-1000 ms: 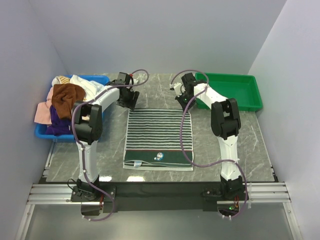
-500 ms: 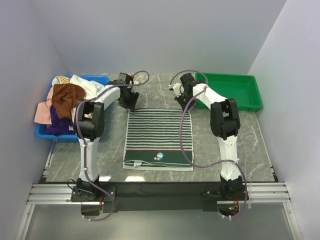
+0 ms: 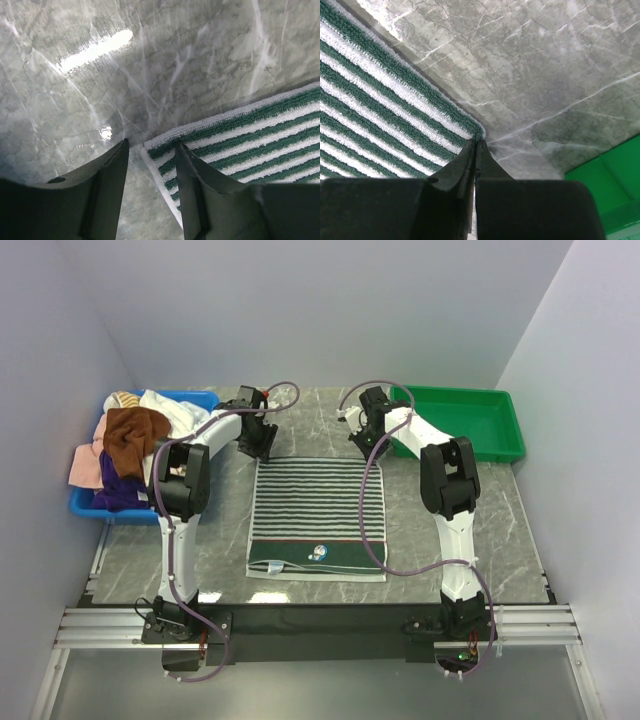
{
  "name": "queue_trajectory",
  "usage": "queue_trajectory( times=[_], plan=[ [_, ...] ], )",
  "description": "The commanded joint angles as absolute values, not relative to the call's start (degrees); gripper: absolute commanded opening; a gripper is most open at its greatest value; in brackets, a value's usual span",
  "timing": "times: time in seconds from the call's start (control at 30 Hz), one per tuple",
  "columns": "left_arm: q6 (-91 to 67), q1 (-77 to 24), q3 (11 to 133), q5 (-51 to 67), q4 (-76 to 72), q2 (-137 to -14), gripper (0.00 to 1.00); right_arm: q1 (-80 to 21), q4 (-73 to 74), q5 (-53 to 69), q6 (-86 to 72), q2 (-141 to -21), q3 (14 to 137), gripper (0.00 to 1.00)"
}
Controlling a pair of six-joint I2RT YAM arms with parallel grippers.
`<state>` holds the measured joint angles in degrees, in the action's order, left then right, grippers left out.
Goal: Fold and stack the towels
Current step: Fold the towel
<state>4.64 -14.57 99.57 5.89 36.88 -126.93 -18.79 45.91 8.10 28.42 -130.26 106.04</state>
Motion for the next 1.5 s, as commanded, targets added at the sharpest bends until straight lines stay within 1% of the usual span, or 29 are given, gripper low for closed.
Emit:
queue_trajectory(
  times=[0.0,0.03,0.07,0.13,0.23,0.27,0.37,0.5,0.67,0.93,1.17,1.27,1.47],
  plan=[
    [3.25,-14.94,99.4,4.48,39.02,-130.34,0.47,-19.42,46.58,6.42,28.83,-129.55,104.77,0.0],
    [3.16,-15.03,99.67,4.66,39.98,-131.3,0.45,-19.42,46.5,6.42,28.83,-129.46,104.77,0.0],
    [2.82,-15.12,99.67,4.83,40.34,-131.74,0.41,-19.51,46.49,6.33,28.92,-129.46,104.68,0.0],
    [2.29,-15.12,99.06,4.66,40.78,-132.45,0.36,-19.51,46.41,6.42,28.92,-129.38,104.76,0.0],
    [1.93,-15.12,98.0,4.04,40.87,-132.89,0.25,-19.42,46.23,6.5,29.09,-129.11,104.76,0.0],
    [1.93,-15.12,97.91,3.78,41.04,-132.89,0.16,-19.6,45.97,6.42,29.09,-129.11,104.77,0.0],
    [1.93,-15.12,98.0,2.99,40.78,-132.37,0.01,-19.42,45.27,6.24,28.74,-128.94,105.29,0.0],
    [2.02,-15.12,100.1,5.01,40.61,-130.53,0.01,-19.42,43.95,6.33,27.51,-128.06,107.57,0.0],
    [2.11,-14.5,103.18,2.21,38.42,-127.97,0.01,-19.34,38.43,1.86,26.63,-125.86,108.37,0.0],
    [2.2,-12.92,102.04,0.26,24.72,-123.57,0.01,-18.9,28.4,-6.67,28.47,-124.1,107.4,0.0],
    [2.11,-12.39,103.18,0.18,19.78,-122.0,0.01,-18.72,21.55,-10.54,29.53,-123.58,108.63,0.0],
    [2.46,-12.48,103.27,0.26,18.37,-120.77,0.01,-18.89,20.83,-11.69,29.8,-122.61,108.9,0.0],
    [2.9,-12.48,100.73,0.18,17.23,-116.11,0.01,-18.9,18.11,-11.34,30.32,-116.9,103.54,0.0]
  ],
)
